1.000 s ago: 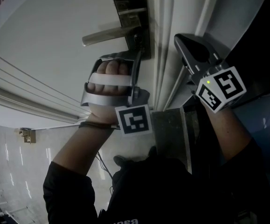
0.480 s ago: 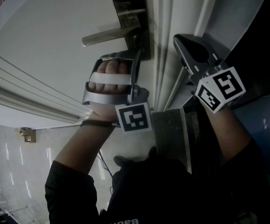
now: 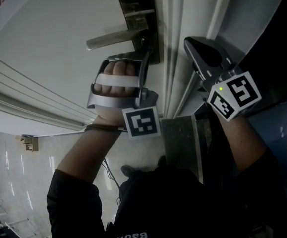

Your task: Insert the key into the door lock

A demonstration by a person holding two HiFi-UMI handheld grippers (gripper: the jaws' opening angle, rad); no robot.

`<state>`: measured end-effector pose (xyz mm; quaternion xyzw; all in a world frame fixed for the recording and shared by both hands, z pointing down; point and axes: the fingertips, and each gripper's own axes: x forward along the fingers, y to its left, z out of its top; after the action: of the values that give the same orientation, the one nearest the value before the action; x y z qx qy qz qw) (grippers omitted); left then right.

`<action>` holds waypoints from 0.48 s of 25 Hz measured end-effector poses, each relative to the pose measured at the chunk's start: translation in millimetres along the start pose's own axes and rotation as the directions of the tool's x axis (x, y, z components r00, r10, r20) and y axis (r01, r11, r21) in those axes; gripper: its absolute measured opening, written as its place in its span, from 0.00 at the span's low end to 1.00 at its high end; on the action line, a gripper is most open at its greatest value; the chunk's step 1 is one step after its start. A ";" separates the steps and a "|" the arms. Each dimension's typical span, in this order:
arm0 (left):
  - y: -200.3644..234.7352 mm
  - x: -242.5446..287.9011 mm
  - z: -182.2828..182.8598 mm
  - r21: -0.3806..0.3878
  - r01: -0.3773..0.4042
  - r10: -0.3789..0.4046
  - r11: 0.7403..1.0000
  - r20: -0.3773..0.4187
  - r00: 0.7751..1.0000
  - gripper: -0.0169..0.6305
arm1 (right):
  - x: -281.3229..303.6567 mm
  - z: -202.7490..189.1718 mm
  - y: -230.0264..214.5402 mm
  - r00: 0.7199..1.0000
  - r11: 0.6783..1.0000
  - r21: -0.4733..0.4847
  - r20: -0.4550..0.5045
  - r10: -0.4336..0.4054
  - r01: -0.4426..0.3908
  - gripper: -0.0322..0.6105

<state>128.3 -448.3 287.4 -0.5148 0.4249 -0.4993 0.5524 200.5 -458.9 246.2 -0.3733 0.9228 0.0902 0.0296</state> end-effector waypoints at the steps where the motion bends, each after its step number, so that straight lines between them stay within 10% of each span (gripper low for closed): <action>1: 0.0 1.0 -0.1 -0.001 0.000 0.000 1.000 0.000 1.000 0.07 | 0.0 0.0 0.0 1.000 1.000 -0.001 0.000 0.001 -0.001 0.05; 12: 2.2 7.5 -0.7 -0.010 -0.009 0.009 1.000 0.006 1.000 0.07 | -0.2 2.4 -0.8 1.000 1.000 0.010 0.007 0.003 -0.003 0.05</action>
<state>129.0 -455.9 285.5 -0.5174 0.4281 -0.4931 0.5531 201.2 -458.8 243.8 -0.3715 0.9237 0.0868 0.0345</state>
